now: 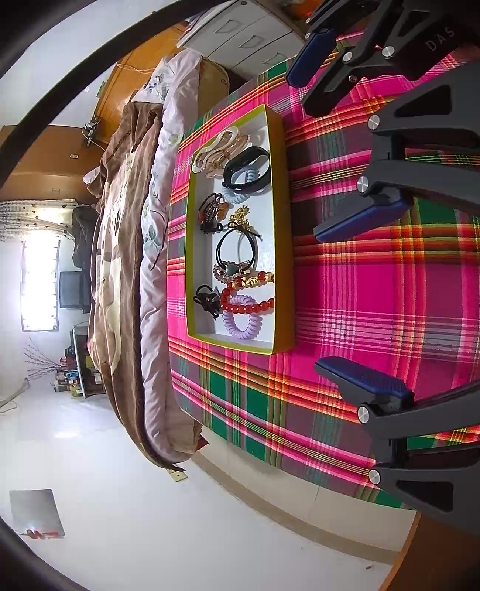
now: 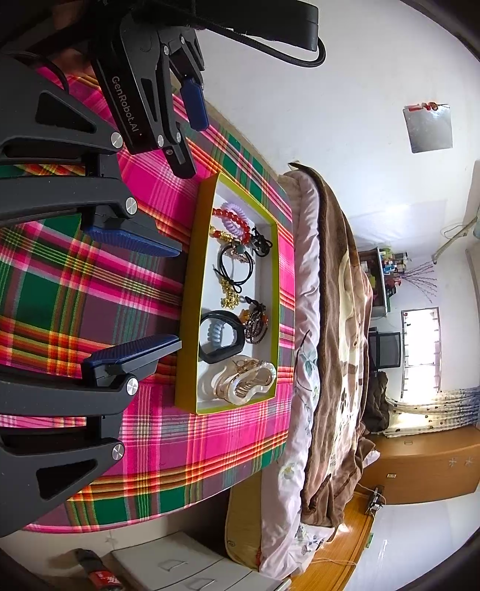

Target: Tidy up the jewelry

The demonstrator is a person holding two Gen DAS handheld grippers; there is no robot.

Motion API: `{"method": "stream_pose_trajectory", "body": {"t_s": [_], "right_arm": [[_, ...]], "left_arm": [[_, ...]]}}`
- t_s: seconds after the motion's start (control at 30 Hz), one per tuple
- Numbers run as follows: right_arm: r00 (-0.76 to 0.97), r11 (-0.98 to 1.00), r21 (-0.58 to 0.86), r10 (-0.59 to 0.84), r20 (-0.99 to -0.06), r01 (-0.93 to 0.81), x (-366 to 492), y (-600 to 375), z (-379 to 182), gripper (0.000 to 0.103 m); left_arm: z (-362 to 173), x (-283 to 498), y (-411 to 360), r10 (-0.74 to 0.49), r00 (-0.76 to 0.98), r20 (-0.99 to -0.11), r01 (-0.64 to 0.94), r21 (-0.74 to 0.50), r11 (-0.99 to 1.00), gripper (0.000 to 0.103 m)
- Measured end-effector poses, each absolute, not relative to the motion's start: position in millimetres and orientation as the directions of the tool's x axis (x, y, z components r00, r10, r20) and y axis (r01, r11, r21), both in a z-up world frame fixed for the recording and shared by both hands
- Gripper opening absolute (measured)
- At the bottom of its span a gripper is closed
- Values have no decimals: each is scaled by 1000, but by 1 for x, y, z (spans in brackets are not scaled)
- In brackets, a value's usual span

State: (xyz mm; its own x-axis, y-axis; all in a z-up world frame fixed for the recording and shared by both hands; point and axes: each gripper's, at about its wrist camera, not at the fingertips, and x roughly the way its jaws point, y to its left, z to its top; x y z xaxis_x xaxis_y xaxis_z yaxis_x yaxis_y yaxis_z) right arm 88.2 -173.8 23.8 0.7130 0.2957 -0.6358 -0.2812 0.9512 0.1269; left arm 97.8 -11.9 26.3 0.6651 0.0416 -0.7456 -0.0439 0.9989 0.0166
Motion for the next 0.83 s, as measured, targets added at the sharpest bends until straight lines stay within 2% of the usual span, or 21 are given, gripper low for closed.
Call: {"method": "stream_pose_trajectory", "body": {"t_s": [0.83], "right_arm": [[712,950,127,298,-636,-284,85,-173,25,45]], "left_arm": [[29,93,-10,60,670,-740,-62,25,998,64]]}}
